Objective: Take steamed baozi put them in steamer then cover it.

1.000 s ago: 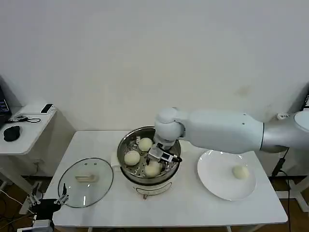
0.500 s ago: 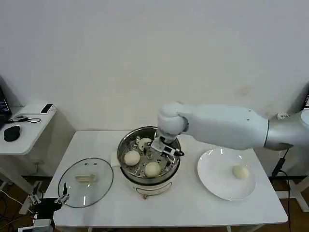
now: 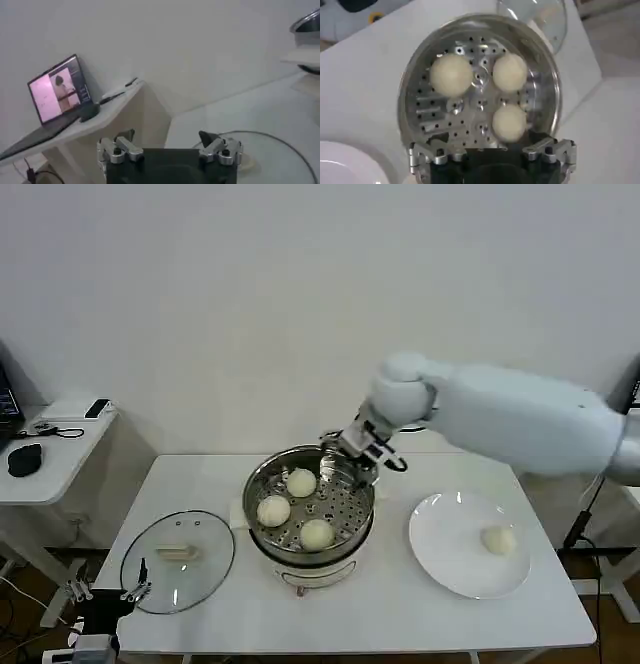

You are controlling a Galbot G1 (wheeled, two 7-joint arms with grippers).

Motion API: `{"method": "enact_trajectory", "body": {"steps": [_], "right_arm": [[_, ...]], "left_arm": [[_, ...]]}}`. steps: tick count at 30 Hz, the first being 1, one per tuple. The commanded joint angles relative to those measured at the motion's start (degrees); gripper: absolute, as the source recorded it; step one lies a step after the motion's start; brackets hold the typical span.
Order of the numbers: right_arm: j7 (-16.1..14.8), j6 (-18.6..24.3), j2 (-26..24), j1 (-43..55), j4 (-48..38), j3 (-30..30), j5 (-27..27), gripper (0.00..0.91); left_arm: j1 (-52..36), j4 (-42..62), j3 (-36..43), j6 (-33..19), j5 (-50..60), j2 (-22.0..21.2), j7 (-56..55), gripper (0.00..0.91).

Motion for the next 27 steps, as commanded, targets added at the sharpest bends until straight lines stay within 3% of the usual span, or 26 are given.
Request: {"method": "enact_trajectory", "body": {"steps": [1, 4, 8, 9, 12, 19, 27], "right_arm": [[1.3, -5.7, -20.4, -0.3, 2.3, -0.8, 0.1, 0.907], [1.6, -6.1, -26.3, -5.9, 1.5, 1.6, -3.2, 0.907], [1.9, -6.6, -30.0, -13.7, 1.1, 5.7, -5.2, 0.907], [2.0, -6.8, -31.6, -18.0, 0.4, 10.9, -5.8, 0.907], [1.9, -6.5, -33.3, -24.1, -1.6, 16.2, -7.7, 0.907], [1.1, -6.1, -35.0, -37.6, -4.3, 23.7, -9.9, 0.907], [1.3, -5.1, -32.3, -45.6, -9.8, 31.7, -13.1, 0.907]], "left_arm": [[-0.4, -0.1, 1.1, 0.0, -0.3, 0.6, 0.0, 0.907], [-0.7, 0.0, 1.5, 0.0, -0.3, 1.0, 0.1, 0.907], [-1.0, 0.4, 1.7, 0.1, -0.6, 1.6, 0.1, 0.907], [-1.2, 0.6, 1.7, 0.1, -0.6, 1.8, 0.1, 0.907], [-1.4, 1.1, 2.0, 0.0, -0.6, 2.1, 0.1, 0.907], [-1.4, 1.7, 2.5, 0.0, -0.5, 2.4, 0.1, 0.907], [-1.6, 2.2, 2.2, 0.0, -0.5, 2.4, 0.1, 0.907]]}}
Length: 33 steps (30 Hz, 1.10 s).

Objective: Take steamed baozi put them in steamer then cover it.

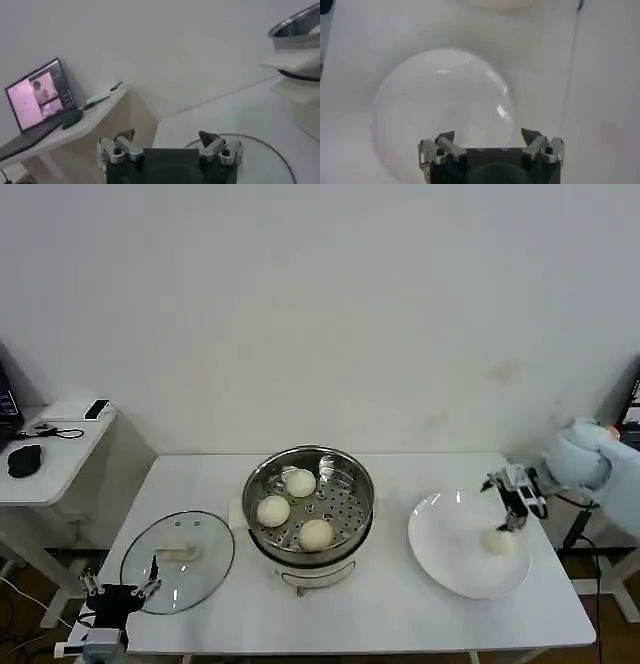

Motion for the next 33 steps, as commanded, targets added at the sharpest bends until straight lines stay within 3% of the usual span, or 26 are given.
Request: {"method": "enact_trajectory", "body": {"steps": [1, 9, 29, 33], "right_arm": [[0.6, 0.8, -1.5, -16.3, -7.1, 12.4, -4.8, 0.907], [1.2, 1.6, 3.8, -18.7, -13.9, 15.3, -6.7, 0.907], [1.4, 2.2, 13.4, -17.3, -22.5, 14.3, -8.3, 0.907], [1.6, 1.9, 13.9, -17.1, -22.8, 14.4, -8.3, 0.846]], "left_arm": [[-0.1, 0.4, 0.0, 0.0, 0.0, 0.2, 0.0, 0.907], [0.2, 0.5, -0.9, -0.1, 0.0, 0.1, 0.0, 0.907], [0.6, 0.6, -1.8, 0.0, 0.1, -0.3, 0.0, 0.907], [0.5, 0.6, -1.7, 0.0, 0.1, -0.5, 0.0, 0.907]]}}
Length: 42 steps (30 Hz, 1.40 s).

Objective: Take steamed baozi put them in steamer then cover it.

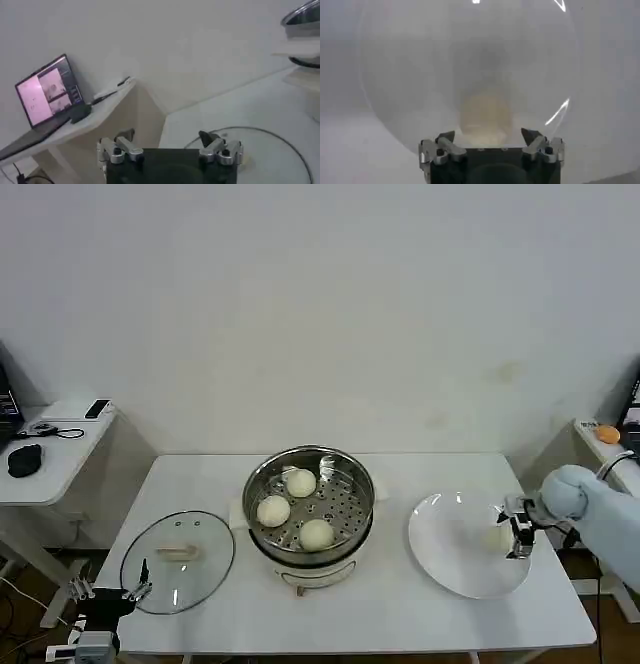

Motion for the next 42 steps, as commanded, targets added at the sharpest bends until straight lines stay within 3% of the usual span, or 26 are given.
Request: {"method": "enact_trajectory", "body": {"steps": [1, 12, 28, 35, 42], "right_arm": [[0.2, -0.1, 3.0, -0.5, -3.0, 0.6, -0.5, 0.826], [-0.6, -1.2, 1.1, 0.6, -0.5, -0.1, 0.1, 0.736], [-2.5, -4.3, -5.8, 18.8, 12.6, -14.2, 8.6, 0.705], [-1.9, -6.5, -3.5, 29.0, 16.0, -20.9, 14.8, 0.705], [0.0, -10.6, 4.5, 43.2, 17.6, -30.5, 24.2, 0.715]], "left_arm": [[-0.1, 0.0, 0.0, 0.0, 0.0, -0.1, 0.0, 0.907], [0.2, -0.2, 0.0, -0.1, 0.0, -0.2, 0.0, 0.907], [0.1, -0.6, 0.2, -0.1, 0.0, -0.1, -0.1, 0.907], [-0.1, -0.8, 0.5, 0.0, 0.1, -0.2, 0.0, 0.907], [-0.2, -0.3, 0.2, -0.1, 0.0, 0.1, -0.1, 0.907]]}}
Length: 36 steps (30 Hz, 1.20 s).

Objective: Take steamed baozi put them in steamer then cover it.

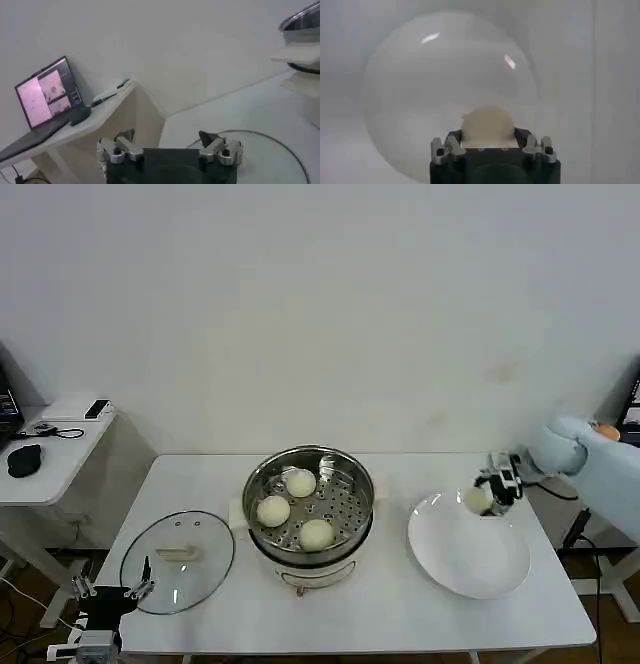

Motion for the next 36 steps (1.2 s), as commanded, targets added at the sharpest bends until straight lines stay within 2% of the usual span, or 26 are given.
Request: {"method": "enact_trajectory", "body": {"steps": [1, 5, 7, 12, 15, 19, 24, 27, 36], "right_arm": [[1.7, -4.9, 8.3, 21.6, 4.5, -14.2, 13.0, 0.715], [3.6, -8.7, 14.7, 26.8, 5.4, -18.7, 19.9, 0.715], [4.4, -9.8, 16.7, 27.5, 5.7, -19.5, 21.6, 0.715], [7.9, -14.9, 25.3, 28.5, 4.5, -20.6, 28.8, 0.725], [11.2, -17.9, 30.5, 27.5, 3.6, -21.1, 33.0, 0.725], [16.2, -22.7, 34.6, 24.7, 3.4, -20.4, 39.3, 0.725], [19.0, -25.3, 37.1, 21.8, 1.7, -20.3, 39.6, 0.725], [19.7, -26.7, 37.1, 19.6, 1.2, -19.8, 39.0, 0.725], [19.5, -26.8, 34.3, 14.6, 0.8, -19.8, 34.0, 0.725]], "left_arm": [[-0.2, 0.5, -0.1, 0.0, 0.0, 0.1, 0.0, 0.907], [-0.6, 0.6, -0.1, 0.0, -0.1, 0.0, 0.1, 0.907], [-0.6, 0.6, 0.0, 0.0, -0.2, 0.0, 0.1, 0.907], [-0.8, 0.7, -0.1, -0.1, -0.1, 0.0, 0.0, 0.907], [-1.0, 0.8, -0.1, -0.1, -0.1, -0.1, -0.1, 0.907], [-0.9, 0.6, -0.4, -0.2, -0.1, -0.2, -0.1, 0.907], [-0.9, 0.5, -1.0, -0.2, -0.3, -0.2, -0.1, 0.907], [-0.8, 0.5, -1.1, -0.2, -0.3, -0.4, -0.2, 0.907], [-0.9, 0.7, -1.0, -0.2, -0.2, -0.4, -0.2, 0.907]]}}
